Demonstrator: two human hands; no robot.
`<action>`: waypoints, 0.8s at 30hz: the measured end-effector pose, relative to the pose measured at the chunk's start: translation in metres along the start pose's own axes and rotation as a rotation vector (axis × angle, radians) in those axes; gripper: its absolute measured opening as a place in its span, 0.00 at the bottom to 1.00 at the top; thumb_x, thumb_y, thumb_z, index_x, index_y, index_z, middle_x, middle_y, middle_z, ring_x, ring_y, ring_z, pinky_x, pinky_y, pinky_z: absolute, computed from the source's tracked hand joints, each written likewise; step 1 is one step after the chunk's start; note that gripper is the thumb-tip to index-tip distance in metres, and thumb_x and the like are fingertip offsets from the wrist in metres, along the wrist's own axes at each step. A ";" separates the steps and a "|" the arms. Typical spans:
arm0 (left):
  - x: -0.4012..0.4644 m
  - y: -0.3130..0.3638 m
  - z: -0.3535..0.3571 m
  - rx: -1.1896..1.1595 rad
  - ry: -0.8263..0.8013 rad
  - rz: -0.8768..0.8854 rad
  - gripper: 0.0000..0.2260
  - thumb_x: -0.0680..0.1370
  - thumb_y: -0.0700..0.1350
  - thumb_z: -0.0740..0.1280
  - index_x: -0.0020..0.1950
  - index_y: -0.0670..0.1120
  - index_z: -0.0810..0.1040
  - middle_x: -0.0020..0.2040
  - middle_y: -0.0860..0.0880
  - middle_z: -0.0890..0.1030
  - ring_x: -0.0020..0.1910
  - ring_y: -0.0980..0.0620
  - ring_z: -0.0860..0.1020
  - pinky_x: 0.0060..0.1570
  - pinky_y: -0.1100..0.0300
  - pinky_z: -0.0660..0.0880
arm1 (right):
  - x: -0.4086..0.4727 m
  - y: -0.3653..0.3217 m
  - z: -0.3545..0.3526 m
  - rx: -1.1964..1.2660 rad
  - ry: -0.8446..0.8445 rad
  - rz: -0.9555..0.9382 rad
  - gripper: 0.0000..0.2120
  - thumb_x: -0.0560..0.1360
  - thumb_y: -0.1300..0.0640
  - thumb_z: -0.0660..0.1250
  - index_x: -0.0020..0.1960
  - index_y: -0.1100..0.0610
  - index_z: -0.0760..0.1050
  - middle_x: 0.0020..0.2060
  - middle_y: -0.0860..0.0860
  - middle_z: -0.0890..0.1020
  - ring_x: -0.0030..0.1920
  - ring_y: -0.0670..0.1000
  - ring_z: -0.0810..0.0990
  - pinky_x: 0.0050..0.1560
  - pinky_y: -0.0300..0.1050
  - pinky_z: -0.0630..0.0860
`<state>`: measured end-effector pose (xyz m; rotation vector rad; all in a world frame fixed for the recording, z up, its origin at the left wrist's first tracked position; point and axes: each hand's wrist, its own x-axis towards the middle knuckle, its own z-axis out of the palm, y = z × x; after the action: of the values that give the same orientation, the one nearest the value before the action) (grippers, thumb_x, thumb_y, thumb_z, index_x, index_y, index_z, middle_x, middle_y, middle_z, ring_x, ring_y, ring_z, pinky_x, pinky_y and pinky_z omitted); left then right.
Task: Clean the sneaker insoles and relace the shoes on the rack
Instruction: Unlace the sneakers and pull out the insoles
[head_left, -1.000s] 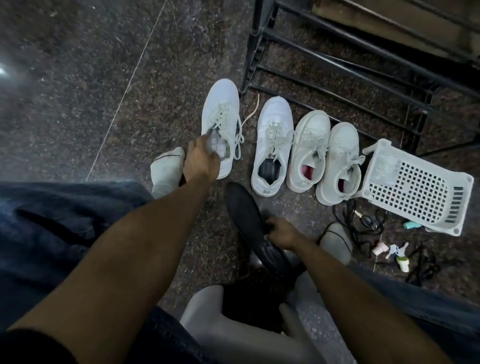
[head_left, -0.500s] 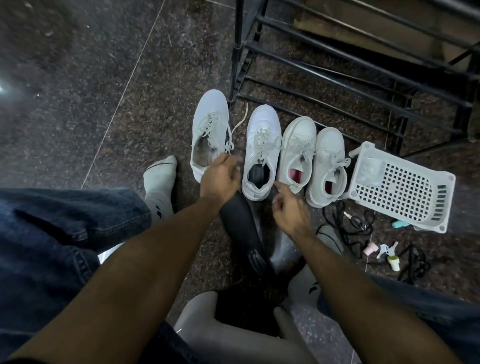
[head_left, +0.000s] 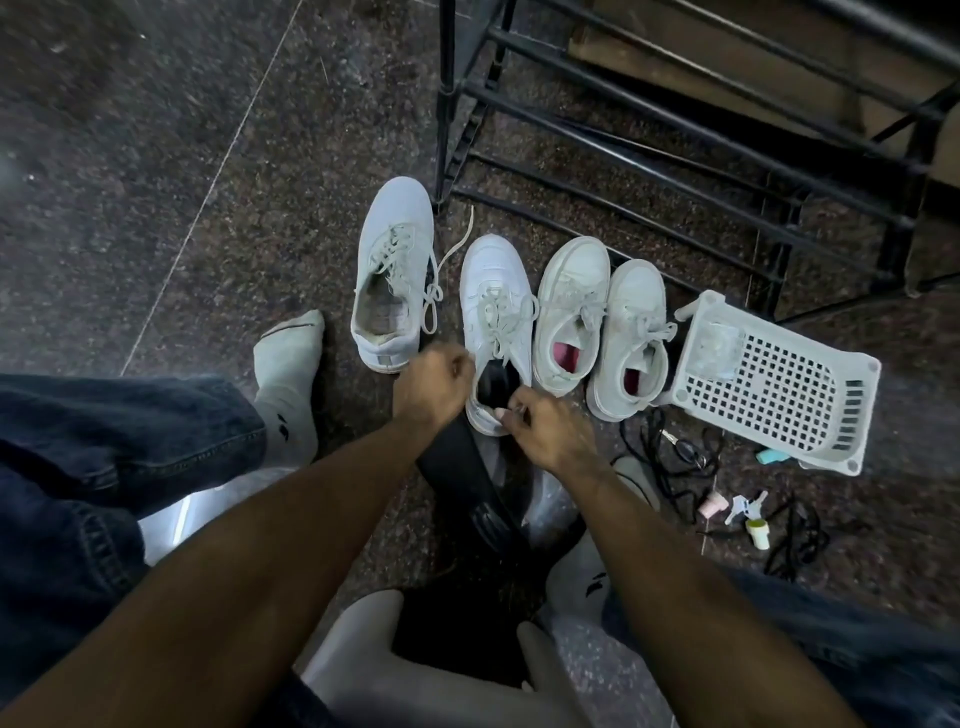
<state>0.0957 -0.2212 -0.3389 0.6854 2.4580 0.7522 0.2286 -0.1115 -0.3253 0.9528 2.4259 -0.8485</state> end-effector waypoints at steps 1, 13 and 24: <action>0.007 0.006 -0.001 -0.095 0.052 -0.069 0.12 0.80 0.50 0.61 0.50 0.45 0.80 0.47 0.44 0.82 0.45 0.42 0.80 0.43 0.53 0.76 | 0.001 0.001 0.002 0.015 -0.005 0.004 0.11 0.76 0.42 0.63 0.49 0.49 0.74 0.48 0.52 0.80 0.50 0.57 0.78 0.44 0.48 0.72; 0.086 0.050 0.013 0.076 -0.254 -0.271 0.10 0.74 0.42 0.65 0.52 0.40 0.79 0.50 0.46 0.81 0.50 0.45 0.80 0.49 0.54 0.79 | 0.011 0.002 0.001 0.033 -0.048 0.026 0.13 0.75 0.41 0.66 0.48 0.51 0.74 0.49 0.54 0.82 0.53 0.59 0.79 0.47 0.49 0.72; 0.125 0.102 -0.078 -0.928 0.210 -0.158 0.07 0.77 0.34 0.66 0.40 0.41 0.74 0.34 0.44 0.76 0.25 0.51 0.74 0.23 0.60 0.73 | 0.010 -0.001 -0.001 0.058 -0.081 0.042 0.11 0.76 0.43 0.66 0.44 0.51 0.73 0.46 0.52 0.81 0.48 0.56 0.80 0.50 0.51 0.77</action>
<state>-0.0113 -0.1039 -0.2555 0.0532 1.9449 1.7694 0.2215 -0.1067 -0.3296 0.9670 2.3164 -0.9289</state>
